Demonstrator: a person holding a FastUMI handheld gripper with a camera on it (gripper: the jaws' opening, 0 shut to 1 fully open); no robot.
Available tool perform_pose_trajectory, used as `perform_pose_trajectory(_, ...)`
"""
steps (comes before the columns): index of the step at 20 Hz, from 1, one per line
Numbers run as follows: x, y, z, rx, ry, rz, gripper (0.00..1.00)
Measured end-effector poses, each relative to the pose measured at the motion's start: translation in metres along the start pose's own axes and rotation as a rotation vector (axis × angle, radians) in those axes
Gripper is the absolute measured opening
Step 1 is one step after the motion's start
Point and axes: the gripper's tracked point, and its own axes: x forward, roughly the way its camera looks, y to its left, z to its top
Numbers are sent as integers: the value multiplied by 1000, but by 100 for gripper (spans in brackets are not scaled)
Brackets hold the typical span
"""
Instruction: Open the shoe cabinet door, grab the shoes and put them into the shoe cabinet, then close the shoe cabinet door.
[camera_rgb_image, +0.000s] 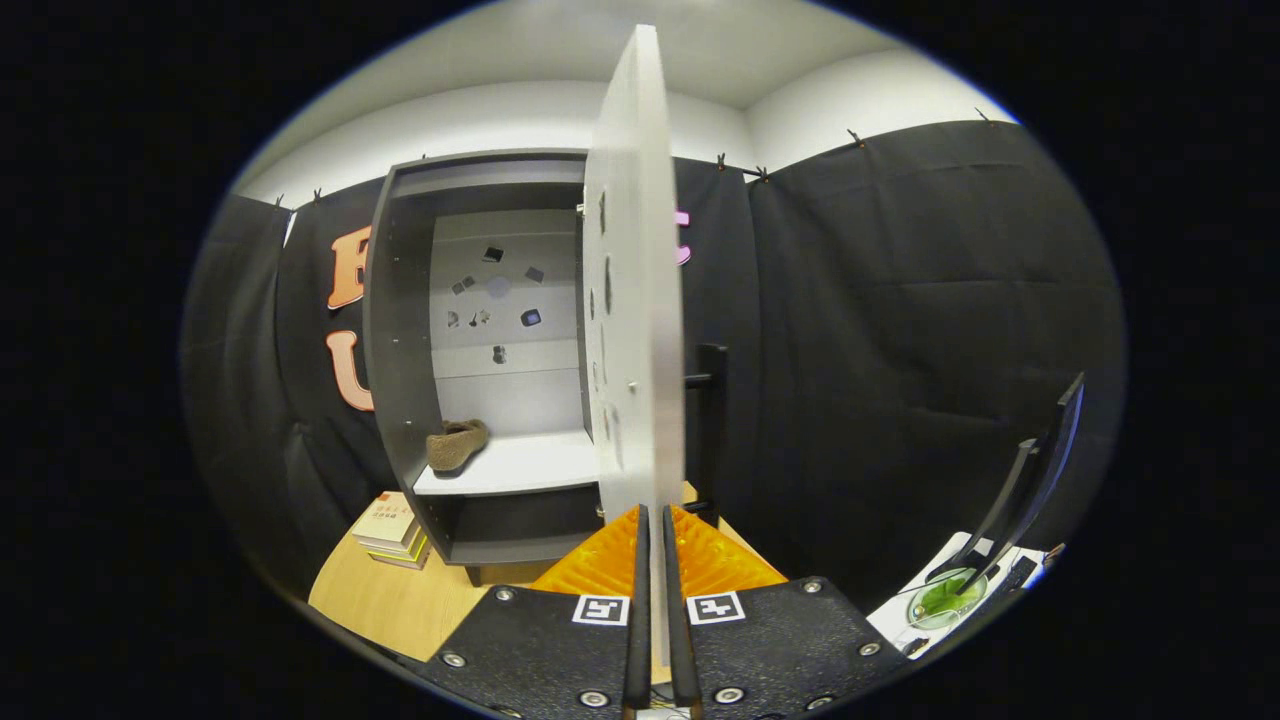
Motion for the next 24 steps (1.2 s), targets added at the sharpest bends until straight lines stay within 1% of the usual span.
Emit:
perform_pose_trajectory(6,-1,21,-10,-3,24,39,7)
perform_pose_trajectory(8,-2,34,-15,7,40,68,8)
perform_pose_trajectory(12,5,60,-42,-10,87,117,8)
perform_pose_trajectory(15,10,87,-70,-14,132,172,13)
perform_pose_trajectory(18,19,113,-118,-57,214,216,15)
perform_pose_trajectory(21,26,138,-166,-68,310,273,18)
perform_pose_trajectory(24,39,157,-211,-89,389,306,20)
